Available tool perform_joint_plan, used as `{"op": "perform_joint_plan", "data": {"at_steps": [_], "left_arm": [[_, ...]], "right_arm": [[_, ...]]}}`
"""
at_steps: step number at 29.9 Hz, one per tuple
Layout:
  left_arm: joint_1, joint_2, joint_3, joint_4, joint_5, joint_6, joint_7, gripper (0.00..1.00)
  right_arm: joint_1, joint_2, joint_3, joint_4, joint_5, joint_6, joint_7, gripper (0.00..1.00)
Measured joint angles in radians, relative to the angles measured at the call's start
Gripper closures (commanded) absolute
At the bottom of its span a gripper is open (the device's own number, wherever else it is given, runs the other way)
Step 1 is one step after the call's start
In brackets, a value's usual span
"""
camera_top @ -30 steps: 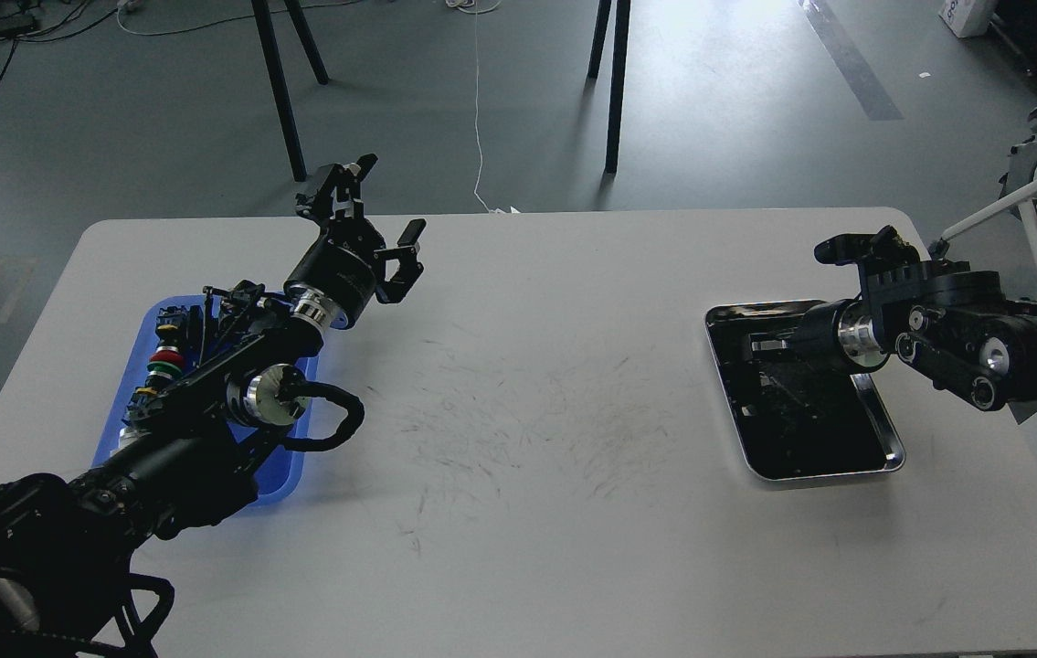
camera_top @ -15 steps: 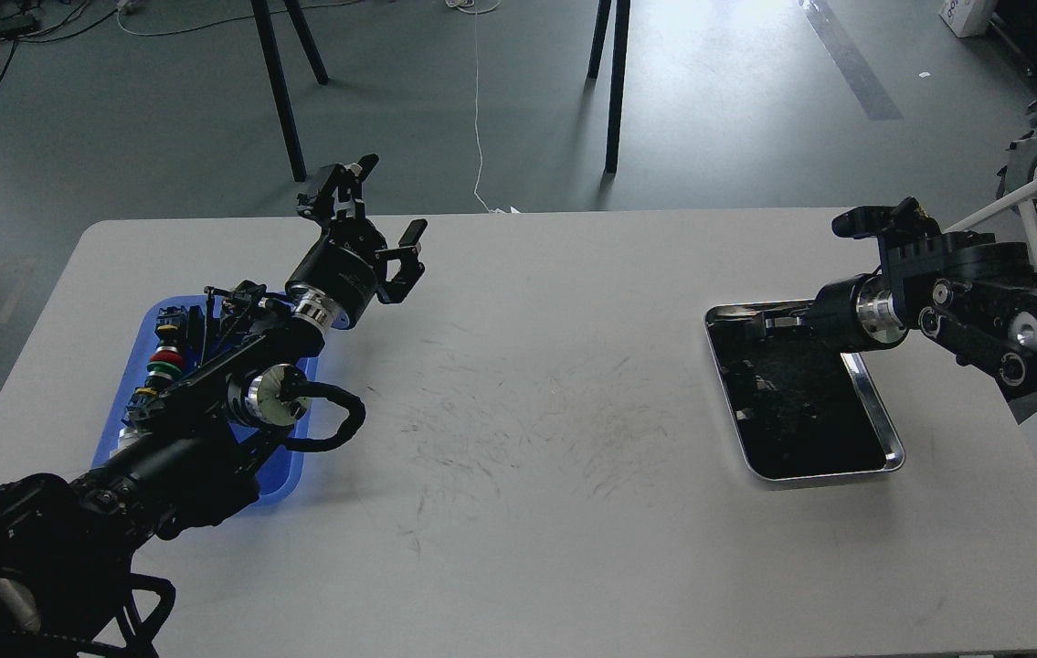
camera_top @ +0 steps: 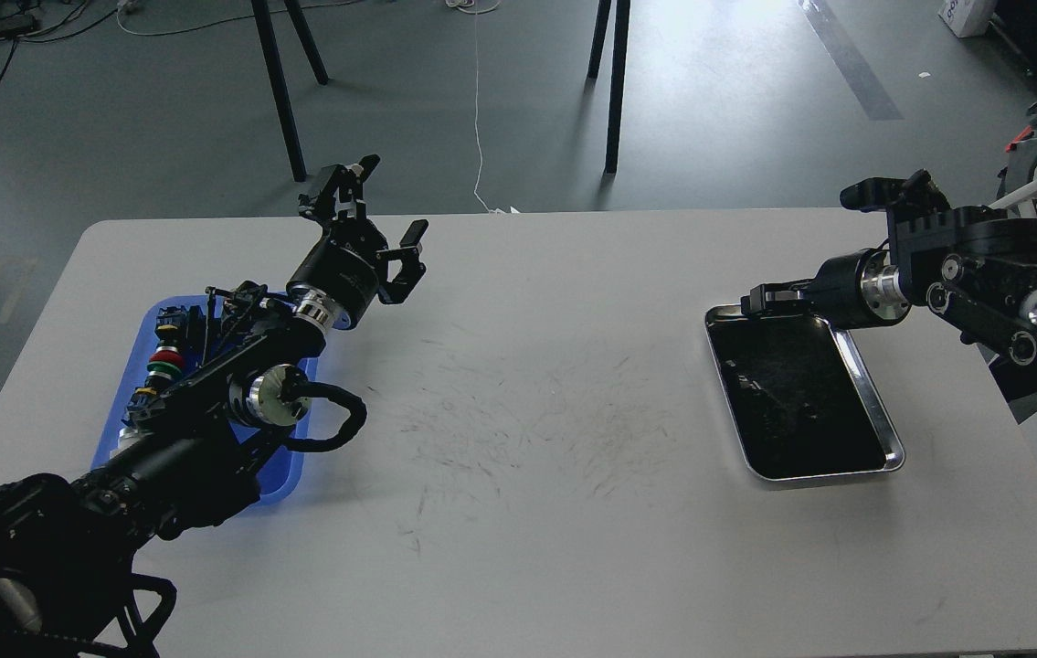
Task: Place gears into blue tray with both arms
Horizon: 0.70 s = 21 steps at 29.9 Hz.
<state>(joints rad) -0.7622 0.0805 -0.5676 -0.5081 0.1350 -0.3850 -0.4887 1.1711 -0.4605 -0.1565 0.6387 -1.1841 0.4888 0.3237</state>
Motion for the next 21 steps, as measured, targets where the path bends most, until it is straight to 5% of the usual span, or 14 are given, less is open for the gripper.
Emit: {"op": "perform_joint_plan", "data": {"at_steps": [21], "left_arm": [[0.002,0.002,0.002,-0.001,0.005,0.000,0.000,0.02]], "right_arm": [[-0.015,0.022,0.038,-0.001,0.316,0.000,0.000,0.82]]}}
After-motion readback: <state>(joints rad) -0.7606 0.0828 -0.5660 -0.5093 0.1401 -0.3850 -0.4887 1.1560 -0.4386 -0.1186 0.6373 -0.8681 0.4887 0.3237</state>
